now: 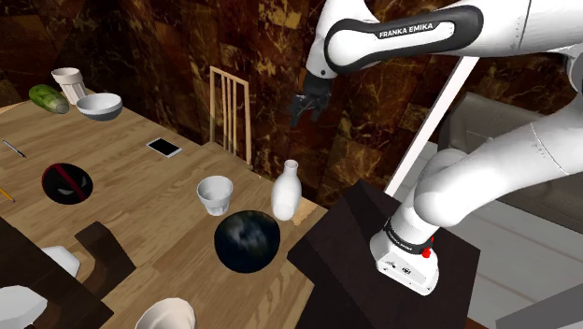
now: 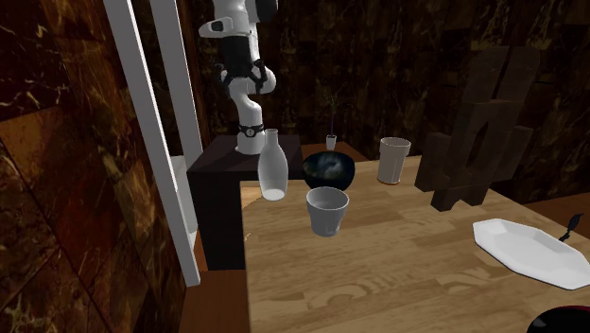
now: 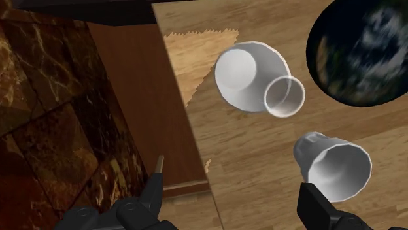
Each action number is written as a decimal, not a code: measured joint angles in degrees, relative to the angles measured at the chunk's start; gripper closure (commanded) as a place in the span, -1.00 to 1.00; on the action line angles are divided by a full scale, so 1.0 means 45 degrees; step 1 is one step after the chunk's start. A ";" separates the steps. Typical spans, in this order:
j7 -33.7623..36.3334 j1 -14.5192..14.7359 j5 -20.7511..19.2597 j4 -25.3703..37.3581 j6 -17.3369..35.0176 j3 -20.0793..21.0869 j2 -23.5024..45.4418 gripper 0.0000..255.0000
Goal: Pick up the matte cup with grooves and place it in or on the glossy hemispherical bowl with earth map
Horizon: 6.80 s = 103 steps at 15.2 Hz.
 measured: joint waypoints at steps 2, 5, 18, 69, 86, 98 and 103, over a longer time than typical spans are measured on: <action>0.0095 0.0168 0.0187 -0.0178 0.0871 0.0167 0.0644 -1.00; 0.0217 0.0414 0.0450 -0.0123 0.2137 0.0414 0.1883 -1.00; 0.0923 0.1408 0.1050 0.1864 0.6564 0.1454 0.7910 -1.00; 0.1694 0.2058 0.0716 0.4594 0.6280 0.1624 1.0102 1.00; 0.1999 0.2017 0.0636 0.5521 0.3677 0.1608 0.8409 1.00; 0.2798 0.2419 0.0829 0.3847 0.2961 0.2013 0.5923 1.00; 0.3612 0.2925 0.1176 0.1960 0.2858 0.2538 0.3813 1.00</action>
